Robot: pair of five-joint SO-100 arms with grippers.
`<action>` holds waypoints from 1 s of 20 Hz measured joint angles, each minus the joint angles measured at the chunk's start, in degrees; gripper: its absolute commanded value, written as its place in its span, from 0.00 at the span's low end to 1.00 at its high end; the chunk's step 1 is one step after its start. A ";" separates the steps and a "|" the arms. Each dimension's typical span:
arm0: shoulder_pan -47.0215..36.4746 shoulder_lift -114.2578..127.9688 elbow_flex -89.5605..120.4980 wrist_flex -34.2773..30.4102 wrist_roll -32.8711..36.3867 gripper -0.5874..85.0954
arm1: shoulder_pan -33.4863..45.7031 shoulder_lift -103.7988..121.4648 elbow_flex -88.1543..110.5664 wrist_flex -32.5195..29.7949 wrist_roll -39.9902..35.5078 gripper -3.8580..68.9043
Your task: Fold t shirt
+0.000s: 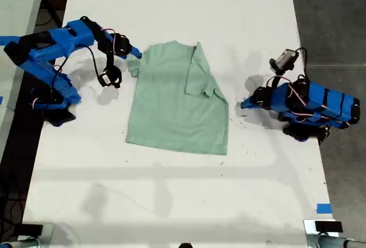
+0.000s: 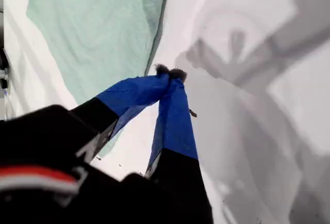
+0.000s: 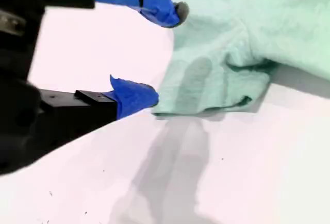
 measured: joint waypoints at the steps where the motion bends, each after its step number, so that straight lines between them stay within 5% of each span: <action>1: -0.44 -5.36 -3.52 -0.35 -0.35 0.23 | 0.00 0.00 0.00 0.00 -0.18 0.03; 2: -1.05 -9.58 -6.06 0.53 -0.44 0.20 | 0.00 0.00 0.00 0.00 -0.18 0.03; 4: -2.29 -16.35 -10.02 0.88 -0.18 0.01 | 0.00 0.00 0.00 0.00 -0.26 0.03; 11: -3.78 -28.74 -26.46 12.92 -5.80 0.00 | 0.00 0.00 0.00 0.00 -0.44 0.03; 16: 10.81 -24.79 -45.00 21.71 -11.07 0.00 | 0.00 0.00 0.00 0.00 -0.44 0.03; 17: 14.77 -26.10 -49.57 21.71 -13.71 0.03 | 0.00 0.00 0.00 0.00 -0.44 0.03; 19: 21.97 -32.34 -58.80 21.71 -18.02 0.34 | 0.00 0.00 0.00 0.00 -0.44 0.03; 20: 24.70 -35.51 -61.96 21.71 -19.86 0.35 | 0.00 0.00 0.00 0.00 -0.44 0.03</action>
